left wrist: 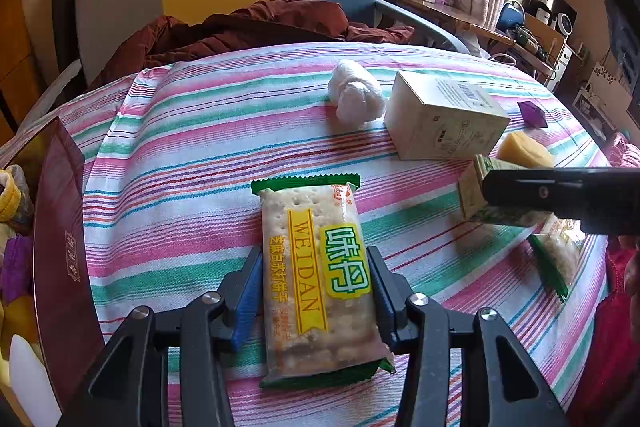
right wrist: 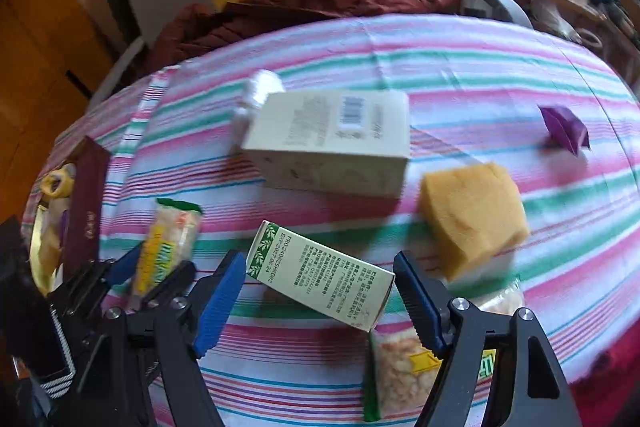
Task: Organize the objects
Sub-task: 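Grasp the WEIDAN cracker packet with the left tool while the right tool grasps the green-white box, then carry the cracker packet and green-white box over the gold tray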
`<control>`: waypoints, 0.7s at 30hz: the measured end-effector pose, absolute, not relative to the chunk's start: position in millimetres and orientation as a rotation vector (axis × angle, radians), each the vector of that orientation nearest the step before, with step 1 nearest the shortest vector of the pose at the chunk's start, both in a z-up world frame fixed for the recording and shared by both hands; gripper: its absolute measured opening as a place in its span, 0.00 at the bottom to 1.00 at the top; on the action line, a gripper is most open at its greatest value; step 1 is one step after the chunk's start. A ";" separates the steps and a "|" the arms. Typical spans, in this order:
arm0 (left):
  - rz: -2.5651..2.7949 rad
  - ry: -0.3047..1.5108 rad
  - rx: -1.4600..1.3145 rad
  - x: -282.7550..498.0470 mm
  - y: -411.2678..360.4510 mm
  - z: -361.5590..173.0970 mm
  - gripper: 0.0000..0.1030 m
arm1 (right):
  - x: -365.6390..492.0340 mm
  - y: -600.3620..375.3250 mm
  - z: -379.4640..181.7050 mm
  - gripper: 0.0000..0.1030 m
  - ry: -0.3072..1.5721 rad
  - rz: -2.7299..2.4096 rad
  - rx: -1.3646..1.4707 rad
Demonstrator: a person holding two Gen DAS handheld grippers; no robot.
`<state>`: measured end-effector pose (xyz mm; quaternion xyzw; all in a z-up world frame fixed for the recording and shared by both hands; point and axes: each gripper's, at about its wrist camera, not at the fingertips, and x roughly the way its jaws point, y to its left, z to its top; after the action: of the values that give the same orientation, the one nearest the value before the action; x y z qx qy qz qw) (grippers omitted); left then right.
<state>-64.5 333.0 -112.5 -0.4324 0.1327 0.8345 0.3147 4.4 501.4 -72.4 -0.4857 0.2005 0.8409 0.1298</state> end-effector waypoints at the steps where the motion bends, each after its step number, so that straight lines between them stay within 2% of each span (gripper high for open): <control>1: 2.190 0.335 -1.157 -64.9 331.7 -109.8 0.47 | 4.6 500.2 -71.5 0.74 0.581 2.456 -1.408; 12: 2.179 0.225 -1.081 -36.3 286.1 -53.1 0.47 | 8.5 480.7 -49.5 0.74 0.520 2.618 -1.321; 21: 2.312 0.135 -1.061 -34.4 206.5 -15.1 0.47 | 7.9 462.9 -46.6 0.74 0.477 2.660 -1.339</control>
<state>-34.4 206.5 -15.1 -0.3981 0.0508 0.8679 0.2926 7.9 462.9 -46.6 -0.4430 0.1580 0.8802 0.0628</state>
